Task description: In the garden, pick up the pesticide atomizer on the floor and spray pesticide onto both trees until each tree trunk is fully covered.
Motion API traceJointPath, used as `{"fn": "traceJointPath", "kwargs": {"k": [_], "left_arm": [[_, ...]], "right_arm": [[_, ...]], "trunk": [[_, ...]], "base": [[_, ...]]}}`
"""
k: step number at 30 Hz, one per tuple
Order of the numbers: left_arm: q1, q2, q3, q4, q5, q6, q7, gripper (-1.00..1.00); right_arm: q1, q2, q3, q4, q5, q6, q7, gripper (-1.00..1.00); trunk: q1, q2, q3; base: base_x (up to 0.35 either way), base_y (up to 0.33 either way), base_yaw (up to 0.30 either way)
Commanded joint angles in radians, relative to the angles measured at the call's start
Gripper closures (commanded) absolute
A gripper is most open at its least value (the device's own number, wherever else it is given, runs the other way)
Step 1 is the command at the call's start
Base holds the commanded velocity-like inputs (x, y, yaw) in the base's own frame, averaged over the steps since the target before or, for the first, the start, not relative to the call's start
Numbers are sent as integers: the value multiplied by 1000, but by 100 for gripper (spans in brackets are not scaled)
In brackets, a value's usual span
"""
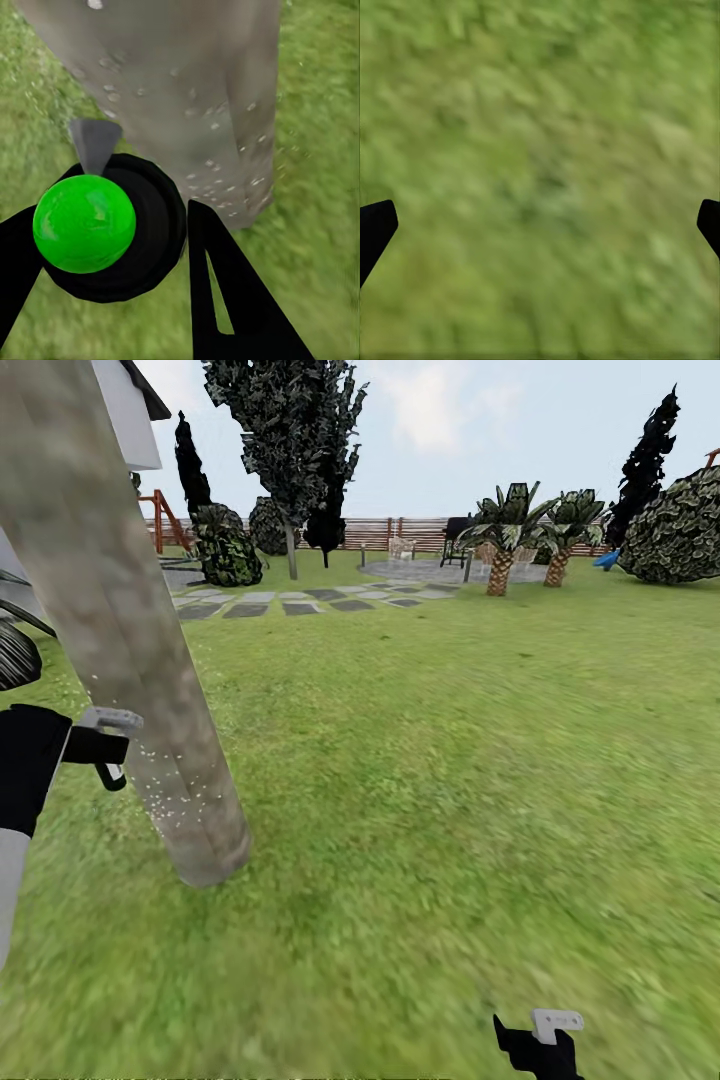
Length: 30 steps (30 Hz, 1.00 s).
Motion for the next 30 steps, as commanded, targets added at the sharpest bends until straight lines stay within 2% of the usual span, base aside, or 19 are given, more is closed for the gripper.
{"fn": "traceJointPath", "kwargs": {"k": [1,7,14,18,20,28,30], "left_arm": [[1,0,0,-4,-1,0,0,100],[6,-9,0,-24,0,0,0,100],[7,-25,2,-29,0,0,0,100],[18,-24,2,-27,-1,0,0,100],[65,-24,3,-28,0,-2,0,100],[130,-24,4,-26,2,-9,0,100],[175,-27,3,-23,2,-16,1,100]], "right_arm": [[0,0,0,0,0,0,0,-100],[0,0,0,0,-1,0,0,-100],[0,0,0,0,0,0,0,-100],[0,0,0,0,0,0,0,-100],[0,0,0,0,1,0,1,-100],[0,0,0,0,1,0,0,-100],[0,0,0,0,0,0,1,-100]], "trunk": [[0,0,0],[0,0,0],[0,0,0],[0,0,0],[0,0,0],[0,0,0],[0,0,0]], "base": [[-141,-97,0],[-139,-200,0],[-3,-15,0],[0,0,0],[0,0,0],[0,0,0],[0,0,0]]}}
